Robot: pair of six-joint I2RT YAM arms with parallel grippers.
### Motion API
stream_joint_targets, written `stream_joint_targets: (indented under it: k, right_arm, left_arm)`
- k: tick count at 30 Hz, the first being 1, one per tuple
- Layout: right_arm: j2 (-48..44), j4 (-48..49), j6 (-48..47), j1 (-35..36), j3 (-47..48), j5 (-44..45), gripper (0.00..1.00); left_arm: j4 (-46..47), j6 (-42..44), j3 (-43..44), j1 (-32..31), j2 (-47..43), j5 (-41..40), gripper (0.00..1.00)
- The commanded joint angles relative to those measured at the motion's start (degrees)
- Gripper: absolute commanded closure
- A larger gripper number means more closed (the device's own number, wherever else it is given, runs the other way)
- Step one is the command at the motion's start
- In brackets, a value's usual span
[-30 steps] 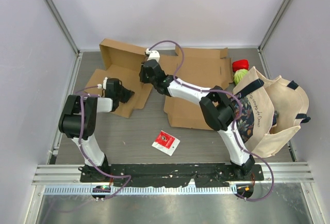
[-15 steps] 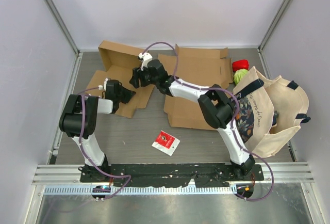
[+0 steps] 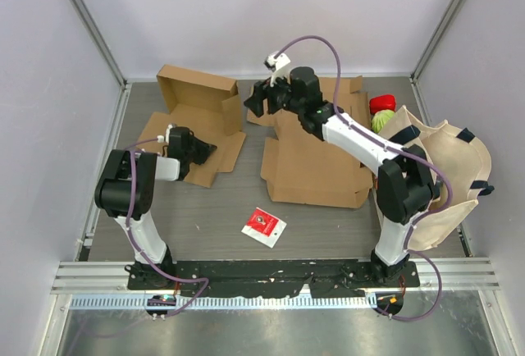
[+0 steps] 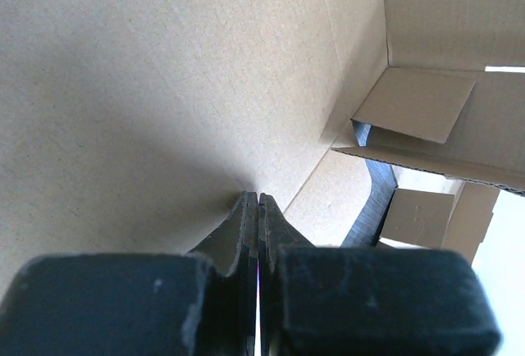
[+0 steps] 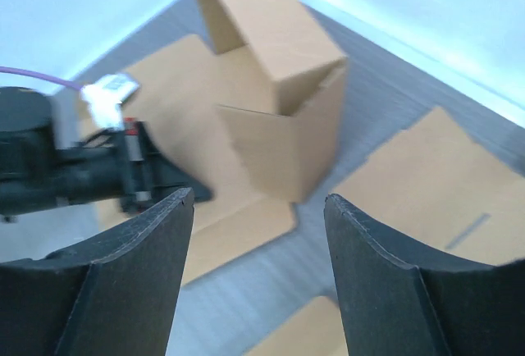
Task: Fold the paper box
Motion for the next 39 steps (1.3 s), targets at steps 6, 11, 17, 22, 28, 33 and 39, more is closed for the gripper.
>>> stream_joint_targets:
  k: [6, 11, 17, 22, 28, 33, 39]
  right_arm:
    - [14.6, 14.1, -11.9, -2.1, 1.0, -6.2, 0.29]
    - [19.8, 20.0, -8.7, -1.7, 3.1, -6.4, 0.3]
    - [24.2, 25.9, -8.3, 3.0, 6.0, 7.3, 0.34]
    - [28.1, 29.0, -7.7, 5.0, 10.2, 18.9, 0.46]
    - [32.5, 29.5, -7.5, 7.9, 17.0, 32.0, 0.53]
    - [38.2, 30.2, -11.8, 10.9, 24.1, 44.8, 0.46]
    - [41.2, 30.9, -11.6, 11.3, 28.7, 49.4, 0.5]
  left_arm:
    - [-8.4, 0.8, -2.2, -0.7, 3.6, 1.4, 1.0]
    - [-9.7, 0.9, -2.1, -0.7, 3.1, 1.5, 1.0]
    - [-10.0, 0.0, -2.2, -0.8, 2.6, 1.8, 1.0]
    - [-10.5, 0.2, -2.7, -0.8, 1.5, 1.5, 1.0]
    - [-10.3, -0.1, -3.3, -0.8, 1.5, 1.3, 1.0]
    - [-9.8, -0.4, -3.7, -0.8, 1.5, 1.5, 1.0]
    - [-10.0, -0.3, -3.8, -0.8, 0.7, 1.4, 1.0]
